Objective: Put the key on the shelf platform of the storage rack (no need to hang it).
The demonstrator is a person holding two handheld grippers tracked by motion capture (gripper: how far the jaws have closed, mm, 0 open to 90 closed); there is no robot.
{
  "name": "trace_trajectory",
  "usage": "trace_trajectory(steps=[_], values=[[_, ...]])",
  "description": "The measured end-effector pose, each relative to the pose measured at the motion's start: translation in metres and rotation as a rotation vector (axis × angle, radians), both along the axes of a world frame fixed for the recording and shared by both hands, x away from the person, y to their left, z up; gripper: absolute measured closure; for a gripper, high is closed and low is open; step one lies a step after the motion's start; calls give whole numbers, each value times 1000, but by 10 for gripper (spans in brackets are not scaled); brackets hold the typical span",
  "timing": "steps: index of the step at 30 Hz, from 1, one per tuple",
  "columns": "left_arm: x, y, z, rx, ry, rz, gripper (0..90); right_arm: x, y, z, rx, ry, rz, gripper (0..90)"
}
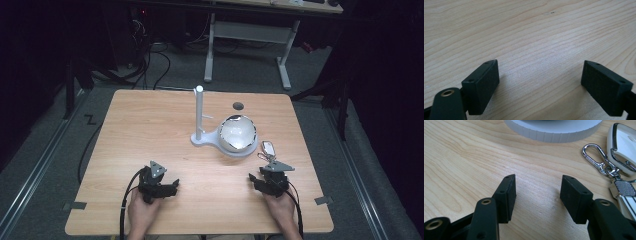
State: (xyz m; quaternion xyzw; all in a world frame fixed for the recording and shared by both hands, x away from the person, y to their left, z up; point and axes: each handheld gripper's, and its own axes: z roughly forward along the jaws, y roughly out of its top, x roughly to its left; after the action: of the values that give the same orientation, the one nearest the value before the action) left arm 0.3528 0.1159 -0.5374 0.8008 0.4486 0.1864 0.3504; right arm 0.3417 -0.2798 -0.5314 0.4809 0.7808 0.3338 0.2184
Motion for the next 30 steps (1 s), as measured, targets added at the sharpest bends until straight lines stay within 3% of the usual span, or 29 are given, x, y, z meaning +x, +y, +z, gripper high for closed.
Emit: trace_trajectory(steps=[30], values=[[0, 0, 0, -1, 0, 0, 153, 0, 2, 0, -1, 7, -1, 397]])
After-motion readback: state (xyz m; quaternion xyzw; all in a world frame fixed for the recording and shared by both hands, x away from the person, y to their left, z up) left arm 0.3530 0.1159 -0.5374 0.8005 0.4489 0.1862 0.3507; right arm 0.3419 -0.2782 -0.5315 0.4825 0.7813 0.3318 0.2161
